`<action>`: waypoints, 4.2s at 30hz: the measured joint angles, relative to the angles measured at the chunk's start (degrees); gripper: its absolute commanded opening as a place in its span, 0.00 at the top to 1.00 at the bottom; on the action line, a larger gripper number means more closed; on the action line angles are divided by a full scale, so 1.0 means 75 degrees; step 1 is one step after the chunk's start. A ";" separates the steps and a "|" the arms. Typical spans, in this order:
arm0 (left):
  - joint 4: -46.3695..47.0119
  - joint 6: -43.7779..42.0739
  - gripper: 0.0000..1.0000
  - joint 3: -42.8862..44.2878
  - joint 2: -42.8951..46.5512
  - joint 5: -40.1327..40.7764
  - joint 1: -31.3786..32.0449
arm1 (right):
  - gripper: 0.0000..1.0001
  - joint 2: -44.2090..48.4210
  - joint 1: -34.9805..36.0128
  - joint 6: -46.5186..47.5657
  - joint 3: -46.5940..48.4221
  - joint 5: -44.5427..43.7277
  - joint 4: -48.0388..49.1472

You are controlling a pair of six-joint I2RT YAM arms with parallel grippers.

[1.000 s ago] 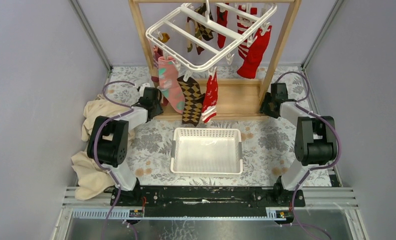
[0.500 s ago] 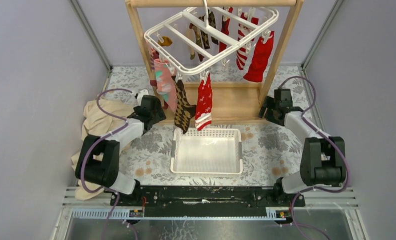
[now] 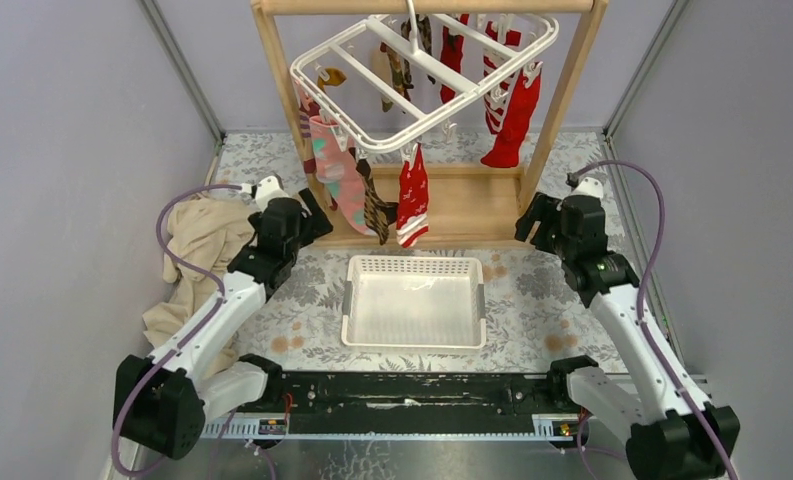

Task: Remove the socks clipped to the hanger
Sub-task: Move the clothesline to the center of the board, then remove the sock from the hanger.

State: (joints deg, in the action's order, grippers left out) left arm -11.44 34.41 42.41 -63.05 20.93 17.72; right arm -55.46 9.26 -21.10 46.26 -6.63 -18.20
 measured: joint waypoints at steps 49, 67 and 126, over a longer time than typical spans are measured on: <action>0.2664 -0.0318 0.02 0.0679 -0.1346 0.1480 0.4908 | 0.30 -0.0347 0.3966 0.0586 0.1524 0.0216 0.0886; 0.4141 -0.1154 0.05 0.0452 -0.1466 0.1411 0.5269 | 0.28 0.0216 0.3966 0.1431 0.1614 0.0833 0.1250; 0.3963 -0.1696 0.77 -0.0874 0.1361 -0.2748 0.5272 | 0.82 -0.0137 0.3975 0.0982 0.1920 0.4896 0.0694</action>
State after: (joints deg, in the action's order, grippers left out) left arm 18.28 21.69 35.86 -52.84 0.32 57.25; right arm -56.49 39.07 -13.74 60.66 30.09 -12.99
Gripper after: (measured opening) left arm 0.341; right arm 0.121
